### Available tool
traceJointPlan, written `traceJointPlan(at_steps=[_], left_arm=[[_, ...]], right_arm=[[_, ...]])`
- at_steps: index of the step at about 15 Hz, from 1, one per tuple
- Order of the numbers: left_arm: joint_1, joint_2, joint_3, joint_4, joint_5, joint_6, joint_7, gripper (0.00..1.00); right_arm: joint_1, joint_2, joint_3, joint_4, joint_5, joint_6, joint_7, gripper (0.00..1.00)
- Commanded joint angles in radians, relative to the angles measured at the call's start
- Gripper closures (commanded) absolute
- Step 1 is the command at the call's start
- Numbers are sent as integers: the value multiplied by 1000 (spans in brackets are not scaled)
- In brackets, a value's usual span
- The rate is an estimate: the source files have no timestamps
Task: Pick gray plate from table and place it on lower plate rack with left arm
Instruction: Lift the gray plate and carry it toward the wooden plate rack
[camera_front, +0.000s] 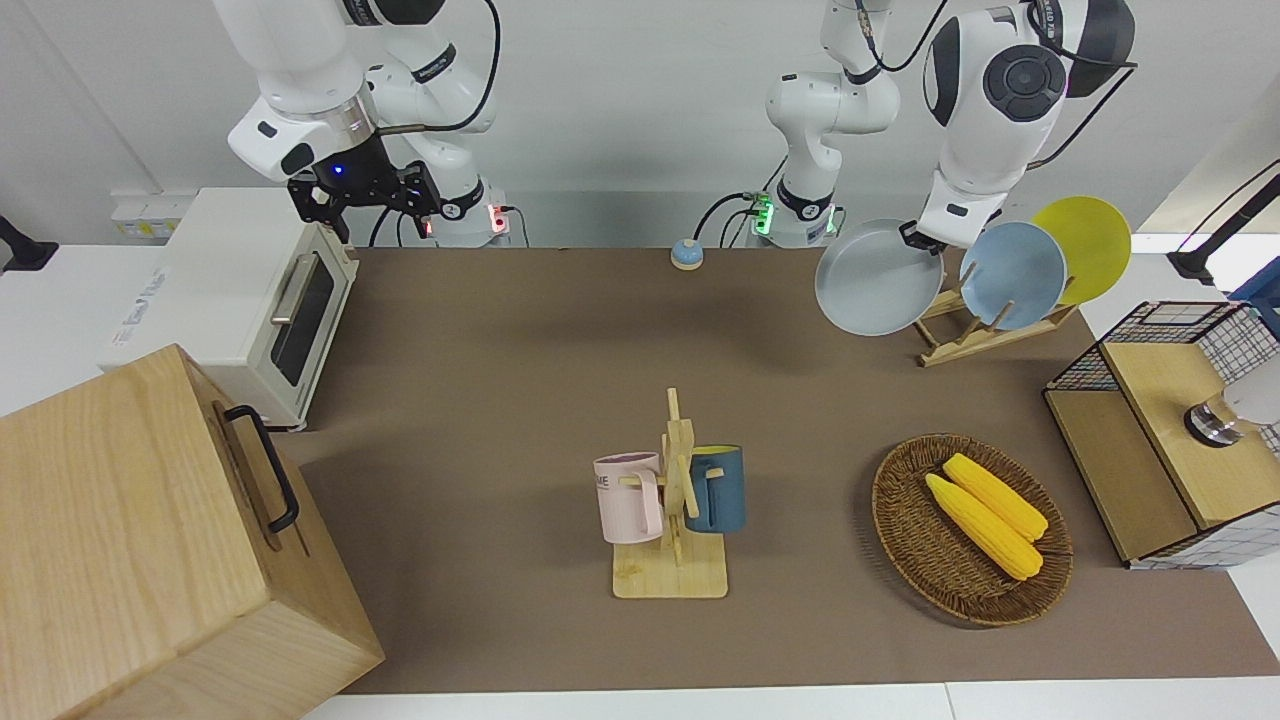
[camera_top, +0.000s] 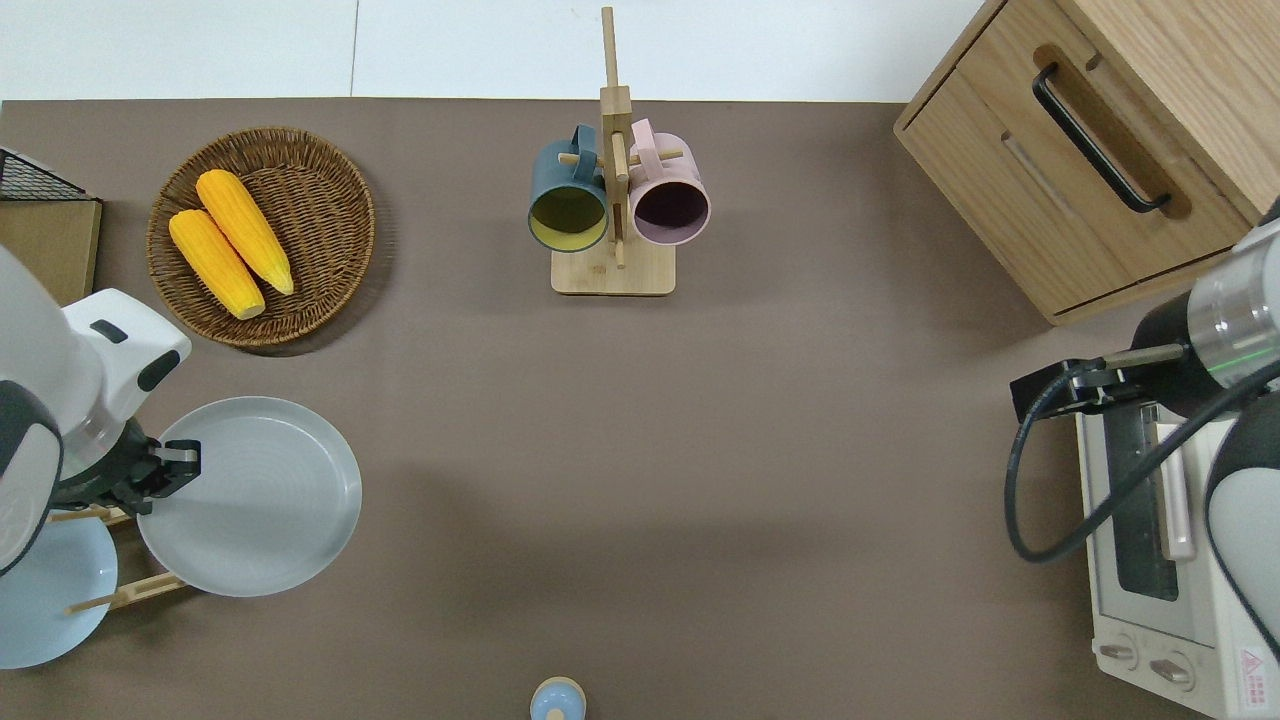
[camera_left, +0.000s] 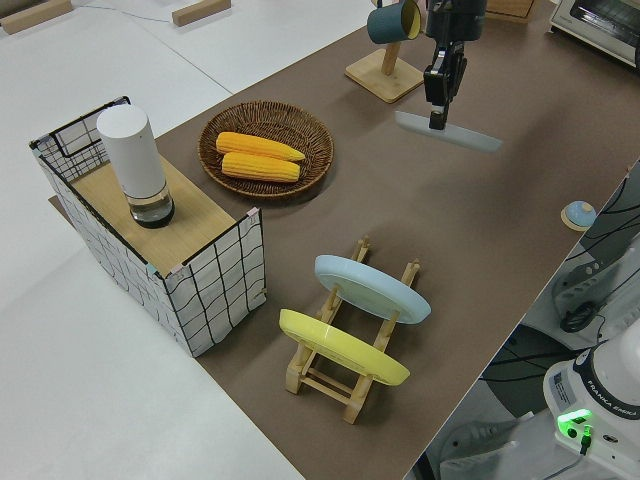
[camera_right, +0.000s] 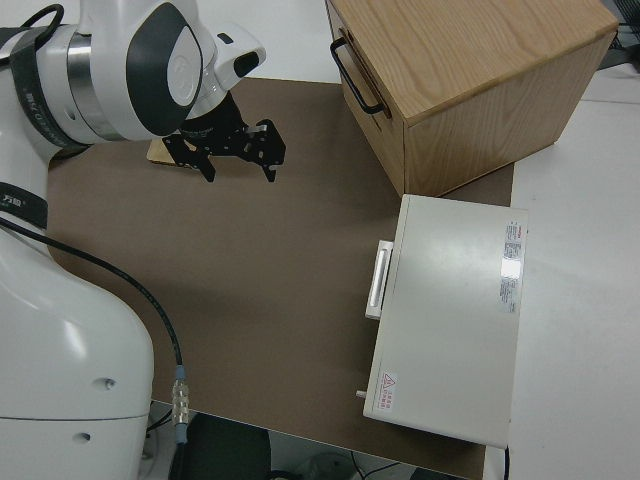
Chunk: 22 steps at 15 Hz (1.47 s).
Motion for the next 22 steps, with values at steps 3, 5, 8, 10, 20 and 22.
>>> traceJointPlan(at_steps=[3, 5, 8, 10, 20, 22], left_arm=[[1, 12, 6, 1, 135, -17, 31, 1000], [1, 13, 15, -5, 197, -15, 59, 1000], [1, 15, 43, -8, 273, -8, 91, 1000], [1, 16, 48, -18, 342, -4, 114, 1000], [1, 35, 57, -112, 542, 31, 84, 1000], [1, 36, 57, -141, 542, 46, 42, 1000]], right_arm=[[-23, -4, 21, 6, -5, -11, 12, 17], [-23, -2, 20, 7, -5, -11, 12, 17], [-23, -2, 20, 6, -5, -11, 12, 17], [-23, -2, 21, 7, -5, -11, 12, 17], [-23, -2, 21, 7, -5, -11, 12, 17], [-23, -2, 20, 6, -5, -12, 12, 17]])
